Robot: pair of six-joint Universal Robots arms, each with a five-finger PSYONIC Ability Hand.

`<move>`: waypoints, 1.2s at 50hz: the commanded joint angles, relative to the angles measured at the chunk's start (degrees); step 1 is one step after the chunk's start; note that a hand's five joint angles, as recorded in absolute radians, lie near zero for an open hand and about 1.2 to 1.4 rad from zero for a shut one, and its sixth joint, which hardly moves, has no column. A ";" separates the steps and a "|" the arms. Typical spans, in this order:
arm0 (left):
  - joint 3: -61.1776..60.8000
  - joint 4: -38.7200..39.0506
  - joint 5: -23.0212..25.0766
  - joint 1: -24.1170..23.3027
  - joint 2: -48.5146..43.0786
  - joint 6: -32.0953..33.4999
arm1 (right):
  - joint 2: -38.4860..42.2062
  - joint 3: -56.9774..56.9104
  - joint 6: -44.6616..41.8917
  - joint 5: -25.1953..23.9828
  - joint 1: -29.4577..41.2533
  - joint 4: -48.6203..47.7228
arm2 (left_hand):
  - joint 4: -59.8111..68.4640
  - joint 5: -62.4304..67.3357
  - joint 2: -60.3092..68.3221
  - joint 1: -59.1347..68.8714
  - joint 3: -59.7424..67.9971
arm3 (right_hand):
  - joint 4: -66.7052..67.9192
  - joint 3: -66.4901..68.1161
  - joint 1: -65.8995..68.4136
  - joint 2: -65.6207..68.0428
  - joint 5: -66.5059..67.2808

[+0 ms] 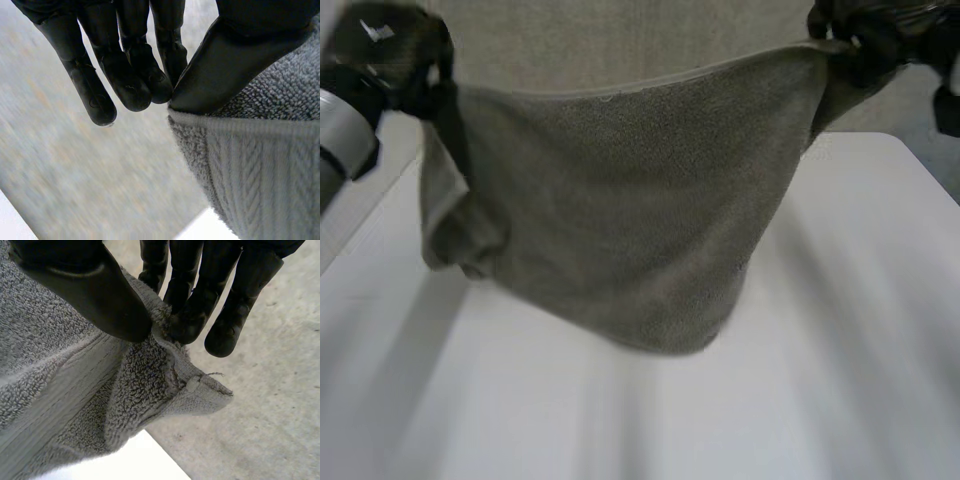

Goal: Fold the towel.

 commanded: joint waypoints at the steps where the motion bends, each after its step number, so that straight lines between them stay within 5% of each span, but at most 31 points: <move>1: 9.69 -2.40 -0.02 -0.01 -13.97 0.21 | 14.71 -17.01 -4.61 5.47 3.45 1.63 | 2.37 7.30 3.22 9.04 3.39 | 3.61 3.56 4.84 5.69 3.16; 10: 32.87 -3.11 -2.38 0.25 -25.33 -0.49 | 32.96 -44.38 -6.37 11.17 6.78 -5.55 | 2.37 7.30 3.22 9.04 3.39 | 3.61 3.56 4.84 5.69 3.16; 19: 44.34 -0.39 -7.93 0.17 -22.08 -2.34 | 31.23 -51.20 -5.49 19.89 10.92 -15.77 | 2.37 7.30 3.22 9.04 3.39 | 3.61 3.56 4.84 5.69 3.16; 28: 30.19 4.53 -5.82 0.08 -17.42 -2.60 | 27.80 -36.17 -6.64 13.47 10.75 -5.49 | 2.37 7.30 3.22 9.04 3.39 | 3.61 3.56 4.84 5.69 3.16; 38: 2.60 5.24 2.97 0.34 -16.72 -1.20 | 27.55 -10.82 -15.76 11.54 10.05 13.92 | 2.37 7.30 3.22 9.04 3.39 | 3.61 3.56 4.84 5.69 3.16; 48: -17.87 6.02 6.83 3.33 -15.05 8.19 | 19.29 15.57 -18.24 7.94 5.74 1.31 | 2.37 7.30 3.22 9.04 3.39 | 3.61 3.56 4.84 5.69 3.16; 59: -20.17 12.36 6.31 2.98 -15.75 10.75 | 16.03 28.33 -17.27 8.29 2.92 -11.11 | 1.38 6.31 2.23 8.05 2.40 | -2.05 -2.09 -0.81 0.04 -2.50; 60: -20.25 13.84 6.31 2.98 -16.19 10.84 | 16.02 28.34 -17.27 8.29 2.92 -11.12 | -7.61 -2.68 -6.76 -0.94 -6.59 | -2.05 -2.09 -0.82 0.03 -2.50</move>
